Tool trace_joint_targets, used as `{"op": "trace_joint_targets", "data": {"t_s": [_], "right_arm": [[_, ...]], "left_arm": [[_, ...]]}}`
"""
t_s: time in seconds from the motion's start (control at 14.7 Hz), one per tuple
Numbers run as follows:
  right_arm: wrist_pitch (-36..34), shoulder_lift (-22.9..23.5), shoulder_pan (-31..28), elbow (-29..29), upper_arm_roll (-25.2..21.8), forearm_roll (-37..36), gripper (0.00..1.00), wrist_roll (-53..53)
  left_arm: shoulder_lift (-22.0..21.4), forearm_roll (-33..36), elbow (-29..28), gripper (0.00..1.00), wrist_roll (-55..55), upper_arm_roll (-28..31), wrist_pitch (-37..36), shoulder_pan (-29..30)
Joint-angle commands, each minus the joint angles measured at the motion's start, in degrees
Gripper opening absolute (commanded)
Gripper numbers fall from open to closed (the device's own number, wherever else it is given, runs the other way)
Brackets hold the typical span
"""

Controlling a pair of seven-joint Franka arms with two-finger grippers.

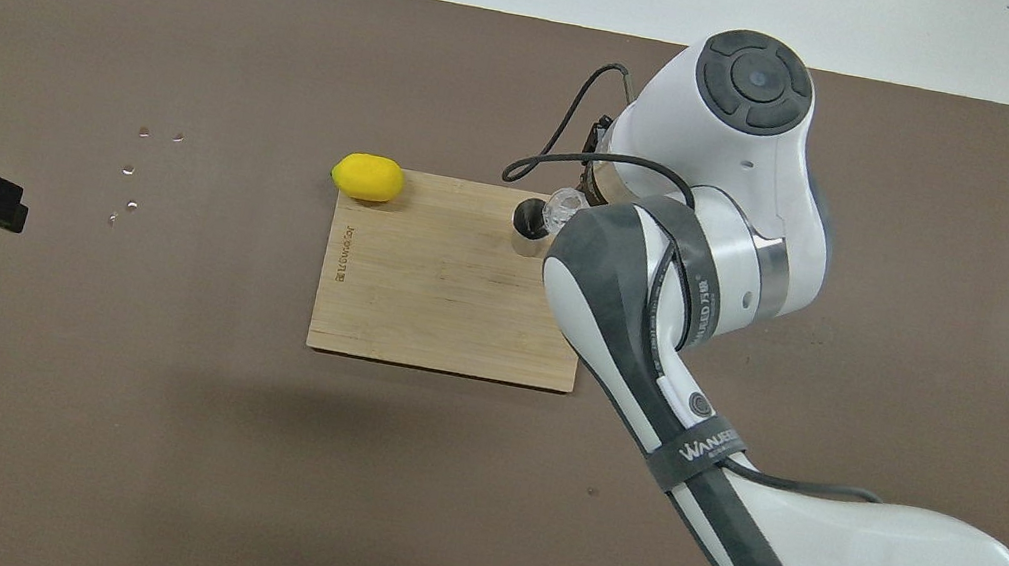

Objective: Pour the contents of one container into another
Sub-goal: 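Tilt the glass cup over the metal cup with the right gripper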

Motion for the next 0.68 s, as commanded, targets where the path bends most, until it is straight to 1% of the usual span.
{"op": "trace_joint_targets", "data": {"t_s": [0.0, 0.34, 0.61], "right_arm": [[-1.50, 1.68, 0.10, 3.02, 0.23, -2.76, 0.00, 0.92], [-1.58, 2.38, 0.18, 4.25, 0.40, -4.08, 0.00, 0.92], [-1.50, 3.08, 1.77, 4.25, 0.40, -7.07, 0.00, 0.83]], "left_arm": [[-0.48, 0.31, -0.08, 1.00, 0.04, 0.49, -0.86, -0.81], [-0.48, 0.31, -0.17, 1.00, 0.04, 0.58, -1.12, -0.46], [-0.48, 0.40, -0.17, 1.00, 0.04, 0.58, -1.03, -0.46]]}}
